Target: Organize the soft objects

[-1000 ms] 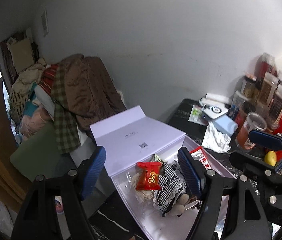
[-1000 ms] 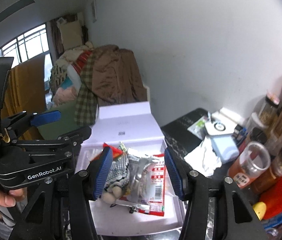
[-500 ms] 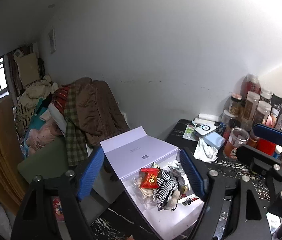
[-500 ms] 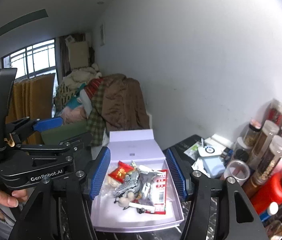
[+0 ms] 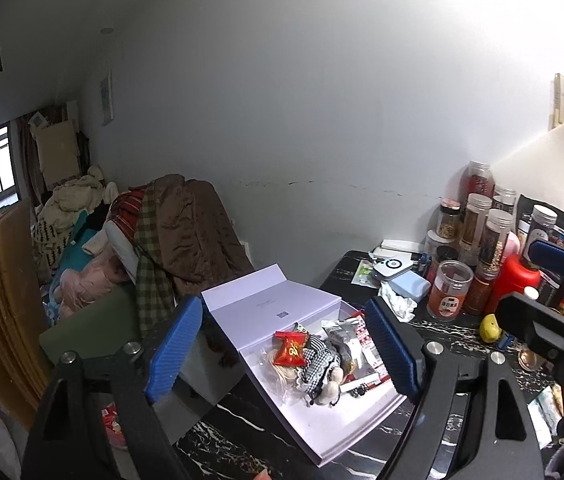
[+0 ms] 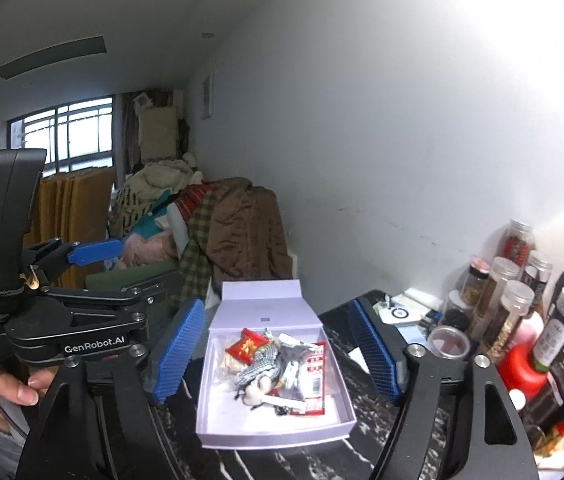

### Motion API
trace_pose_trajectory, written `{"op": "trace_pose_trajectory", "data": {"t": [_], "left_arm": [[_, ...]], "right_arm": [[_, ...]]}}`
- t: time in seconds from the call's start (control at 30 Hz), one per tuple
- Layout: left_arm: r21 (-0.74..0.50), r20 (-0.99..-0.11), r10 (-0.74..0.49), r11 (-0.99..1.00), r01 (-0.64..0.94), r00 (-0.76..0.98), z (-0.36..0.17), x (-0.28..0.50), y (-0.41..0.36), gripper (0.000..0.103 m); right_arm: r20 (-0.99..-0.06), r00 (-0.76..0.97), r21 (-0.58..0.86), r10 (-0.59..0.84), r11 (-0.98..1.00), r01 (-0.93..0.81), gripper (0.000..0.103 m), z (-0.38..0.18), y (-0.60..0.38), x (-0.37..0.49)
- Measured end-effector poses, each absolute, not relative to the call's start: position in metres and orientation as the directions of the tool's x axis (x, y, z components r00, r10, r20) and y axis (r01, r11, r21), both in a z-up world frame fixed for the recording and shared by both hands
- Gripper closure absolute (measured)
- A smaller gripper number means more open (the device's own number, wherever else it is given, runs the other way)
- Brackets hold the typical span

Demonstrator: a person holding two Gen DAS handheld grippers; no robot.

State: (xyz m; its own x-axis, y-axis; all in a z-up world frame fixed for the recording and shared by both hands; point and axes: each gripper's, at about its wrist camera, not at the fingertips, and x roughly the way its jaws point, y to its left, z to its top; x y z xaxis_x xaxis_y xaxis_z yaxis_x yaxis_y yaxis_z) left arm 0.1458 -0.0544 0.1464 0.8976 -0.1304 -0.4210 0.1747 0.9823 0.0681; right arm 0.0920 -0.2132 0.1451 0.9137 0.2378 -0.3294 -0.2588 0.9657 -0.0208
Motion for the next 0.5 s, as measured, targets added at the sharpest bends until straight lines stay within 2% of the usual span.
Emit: {"op": "trace_pose_trajectory", "data": {"t": [0.1, 0.23, 0.5], "left_arm": [[0.072, -0.425, -0.138, 0.980, 0.185, 0.895, 0.143, 0.138, -0.056, 0.018], [0.070, -0.428, -0.143, 0.979, 0.190, 0.893, 0.137, 0.126, -0.057, 0.008], [0.060, -0.438, -0.153, 0.978, 0.199, 0.886, 0.121, 0.107, -0.059, 0.008]], "right_arm": [[-0.319, 0.921, -0.018, 0.224, 0.970, -0.242, 0.022, 0.144, -0.216, 0.080], [-0.323, 0.924, -0.007, 0.204, 0.976, -0.218, 0.018, 0.140, -0.220, 0.069], [-0.362, 0.917, 0.020, 0.165, 0.985, -0.170, 0.018, 0.121, -0.228, 0.053]]}}
